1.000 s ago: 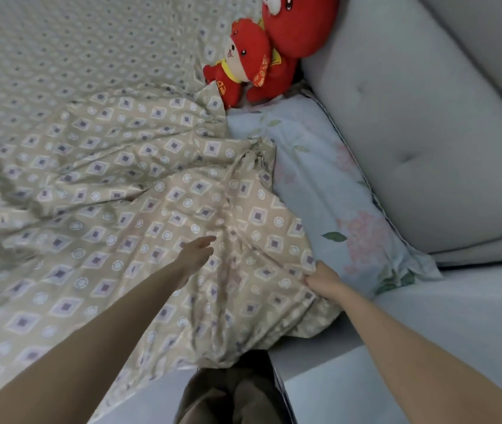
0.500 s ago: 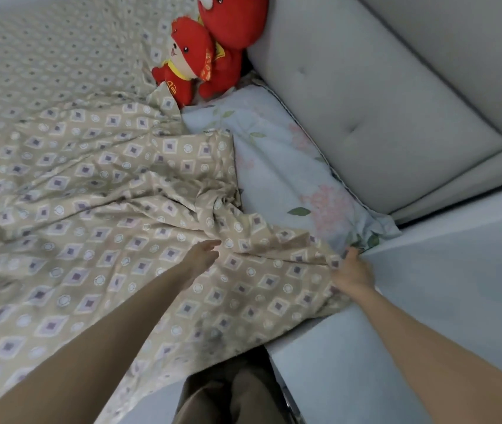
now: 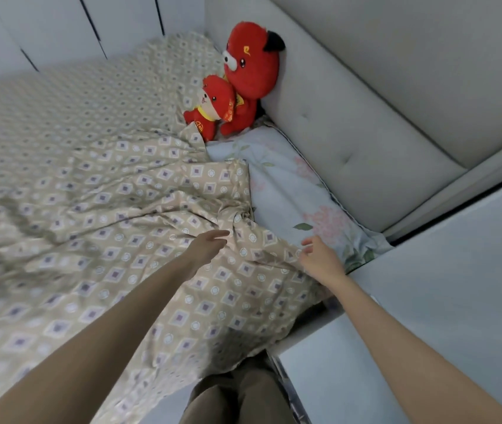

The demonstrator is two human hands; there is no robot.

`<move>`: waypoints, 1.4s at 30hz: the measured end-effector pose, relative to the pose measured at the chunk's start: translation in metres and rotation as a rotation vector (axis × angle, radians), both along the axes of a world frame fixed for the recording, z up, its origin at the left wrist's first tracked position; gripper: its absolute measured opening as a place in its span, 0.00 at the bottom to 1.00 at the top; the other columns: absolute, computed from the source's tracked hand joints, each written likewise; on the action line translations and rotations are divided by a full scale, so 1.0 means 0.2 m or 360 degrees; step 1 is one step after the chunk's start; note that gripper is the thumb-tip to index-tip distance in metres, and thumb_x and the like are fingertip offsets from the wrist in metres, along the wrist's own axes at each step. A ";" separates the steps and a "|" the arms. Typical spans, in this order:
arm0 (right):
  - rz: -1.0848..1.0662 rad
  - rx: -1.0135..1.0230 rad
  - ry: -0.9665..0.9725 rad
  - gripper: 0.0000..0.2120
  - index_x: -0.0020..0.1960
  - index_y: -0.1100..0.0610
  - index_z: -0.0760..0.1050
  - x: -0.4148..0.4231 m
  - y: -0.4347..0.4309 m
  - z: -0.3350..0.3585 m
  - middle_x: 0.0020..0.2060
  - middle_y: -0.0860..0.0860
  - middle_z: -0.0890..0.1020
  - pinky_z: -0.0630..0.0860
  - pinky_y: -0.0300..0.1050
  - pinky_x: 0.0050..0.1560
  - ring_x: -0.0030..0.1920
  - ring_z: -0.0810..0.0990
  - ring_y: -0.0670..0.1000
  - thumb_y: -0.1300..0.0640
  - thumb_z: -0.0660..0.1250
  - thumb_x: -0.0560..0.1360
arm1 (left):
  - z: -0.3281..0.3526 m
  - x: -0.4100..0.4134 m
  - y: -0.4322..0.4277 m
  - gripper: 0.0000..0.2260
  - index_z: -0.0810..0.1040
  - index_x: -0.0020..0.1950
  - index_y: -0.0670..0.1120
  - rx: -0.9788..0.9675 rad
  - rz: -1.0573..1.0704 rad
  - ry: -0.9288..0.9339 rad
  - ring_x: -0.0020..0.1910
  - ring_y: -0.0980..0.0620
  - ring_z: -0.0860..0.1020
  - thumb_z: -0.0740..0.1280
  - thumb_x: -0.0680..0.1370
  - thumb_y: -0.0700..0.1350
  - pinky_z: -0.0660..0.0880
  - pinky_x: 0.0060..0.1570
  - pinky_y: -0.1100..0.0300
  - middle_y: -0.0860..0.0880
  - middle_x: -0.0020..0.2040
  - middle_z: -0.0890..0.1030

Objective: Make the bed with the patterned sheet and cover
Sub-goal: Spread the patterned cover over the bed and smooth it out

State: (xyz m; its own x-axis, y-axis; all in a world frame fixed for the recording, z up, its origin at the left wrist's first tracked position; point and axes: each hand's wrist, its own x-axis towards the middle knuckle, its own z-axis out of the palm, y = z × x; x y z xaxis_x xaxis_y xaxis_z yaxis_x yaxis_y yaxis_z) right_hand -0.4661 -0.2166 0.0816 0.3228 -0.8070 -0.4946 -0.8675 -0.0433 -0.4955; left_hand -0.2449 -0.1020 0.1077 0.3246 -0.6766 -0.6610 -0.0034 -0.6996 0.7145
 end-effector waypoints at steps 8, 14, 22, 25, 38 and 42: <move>0.0323 -0.0165 -0.0325 0.12 0.61 0.55 0.72 0.16 0.23 0.46 0.57 0.51 0.77 0.74 0.46 0.53 0.55 0.76 0.50 0.56 0.58 0.79 | 0.43 0.03 0.40 0.16 0.73 0.67 0.50 -0.0379 0.0326 -0.0174 0.56 0.51 0.74 0.58 0.80 0.40 0.70 0.51 0.58 0.49 0.63 0.77; 0.0680 -0.0118 -0.0406 0.06 0.55 0.51 0.72 0.21 0.54 0.60 0.52 0.49 0.78 0.73 0.42 0.44 0.47 0.76 0.48 0.56 0.61 0.78 | 0.60 -0.08 0.89 0.16 0.71 0.68 0.49 -0.0403 0.0625 -0.0244 0.58 0.48 0.73 0.58 0.81 0.40 0.69 0.58 0.54 0.48 0.64 0.75; 0.0986 0.0041 -0.0655 0.09 0.57 0.50 0.73 0.33 1.09 0.82 0.49 0.46 0.79 0.72 0.38 0.40 0.44 0.77 0.43 0.54 0.63 0.77 | 0.78 -0.21 1.65 0.16 0.71 0.68 0.49 -0.0363 0.1028 -0.0366 0.59 0.49 0.74 0.58 0.81 0.41 0.70 0.59 0.53 0.48 0.65 0.75; 0.1162 0.0095 -0.0669 0.08 0.57 0.49 0.72 0.42 1.31 0.90 0.48 0.45 0.79 0.73 0.40 0.43 0.46 0.78 0.45 0.53 0.63 0.78 | 0.85 -0.23 1.95 0.15 0.72 0.67 0.49 -0.0392 0.1224 -0.0422 0.59 0.48 0.75 0.58 0.81 0.41 0.70 0.59 0.53 0.48 0.64 0.76; 0.1726 0.0289 -0.0718 0.11 0.58 0.50 0.71 1.07 2.62 1.02 0.55 0.50 0.80 0.73 0.41 0.45 0.51 0.78 0.49 0.56 0.64 0.77 | 0.96 -0.01 3.46 0.15 0.72 0.67 0.48 -0.0342 0.1850 -0.0633 0.57 0.48 0.75 0.58 0.81 0.39 0.70 0.57 0.53 0.49 0.61 0.75; 0.1773 0.0340 -0.0744 0.11 0.57 0.50 0.71 1.32 3.13 1.00 0.55 0.50 0.80 0.72 0.41 0.44 0.51 0.79 0.50 0.55 0.66 0.76 | 0.97 0.17 3.96 0.14 0.72 0.66 0.49 -0.0323 0.1914 -0.0664 0.56 0.48 0.75 0.57 0.81 0.40 0.70 0.55 0.54 0.49 0.60 0.76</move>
State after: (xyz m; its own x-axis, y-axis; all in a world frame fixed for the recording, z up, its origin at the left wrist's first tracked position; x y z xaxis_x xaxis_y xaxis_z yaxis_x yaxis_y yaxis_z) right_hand -0.2024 0.4086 0.2825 0.9662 0.1066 -0.2348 -0.1451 -0.5276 -0.8370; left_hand -0.2111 0.6906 0.3025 0.9531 0.1075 -0.2829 0.3023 -0.2980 0.9054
